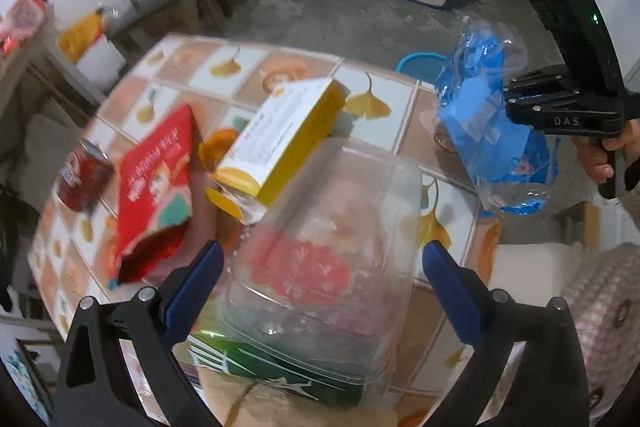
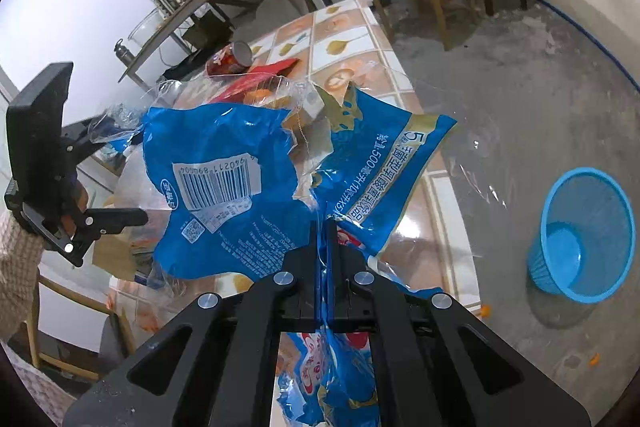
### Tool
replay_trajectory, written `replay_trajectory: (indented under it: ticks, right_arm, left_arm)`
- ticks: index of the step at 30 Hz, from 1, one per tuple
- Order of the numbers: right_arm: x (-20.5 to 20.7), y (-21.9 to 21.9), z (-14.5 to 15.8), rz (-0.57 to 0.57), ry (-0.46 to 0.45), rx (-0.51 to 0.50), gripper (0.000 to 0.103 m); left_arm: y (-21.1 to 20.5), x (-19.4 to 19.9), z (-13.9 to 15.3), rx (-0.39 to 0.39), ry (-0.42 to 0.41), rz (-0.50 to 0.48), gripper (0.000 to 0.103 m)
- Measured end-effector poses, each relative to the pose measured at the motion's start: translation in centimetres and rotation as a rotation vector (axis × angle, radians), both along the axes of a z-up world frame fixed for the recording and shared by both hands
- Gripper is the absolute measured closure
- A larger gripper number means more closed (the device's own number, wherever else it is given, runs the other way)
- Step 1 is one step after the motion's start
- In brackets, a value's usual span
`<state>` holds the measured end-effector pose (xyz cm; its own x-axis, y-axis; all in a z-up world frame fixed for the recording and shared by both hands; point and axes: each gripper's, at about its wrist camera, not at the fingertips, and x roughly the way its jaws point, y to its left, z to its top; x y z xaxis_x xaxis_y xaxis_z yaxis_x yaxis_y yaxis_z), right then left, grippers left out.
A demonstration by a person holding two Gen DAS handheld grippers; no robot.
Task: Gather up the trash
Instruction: 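Grasp the clear plastic container with the left gripper while right carries wrappers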
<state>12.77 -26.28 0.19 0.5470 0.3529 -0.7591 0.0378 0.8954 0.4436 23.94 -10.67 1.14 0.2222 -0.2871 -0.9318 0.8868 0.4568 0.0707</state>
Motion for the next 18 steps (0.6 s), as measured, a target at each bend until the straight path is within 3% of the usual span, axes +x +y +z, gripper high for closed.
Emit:
replay_trajectory:
  ticks: [4, 9, 18]
  right_arm:
    - [0.2, -0.4, -0.5, -0.008, 0.015, 0.014, 0.102]
    - [0.1, -0.7, -0.6, -0.009, 0.014, 0.022, 0.102]
    - [-1.1, -1.4, -0.6, -0.008, -0.010, 0.050, 0.102]
  left_arm:
    - [-0.1, -0.6, -0.6, 0.032, -0.031, -0.003, 0.005]
    - [-0.7, -2.4, -1.0, 0.118, -0.132, -0.060, 0.006]
    - [-1.2, -3.2, 0.1, 0.165, -0.161, -0.028, 0.012]
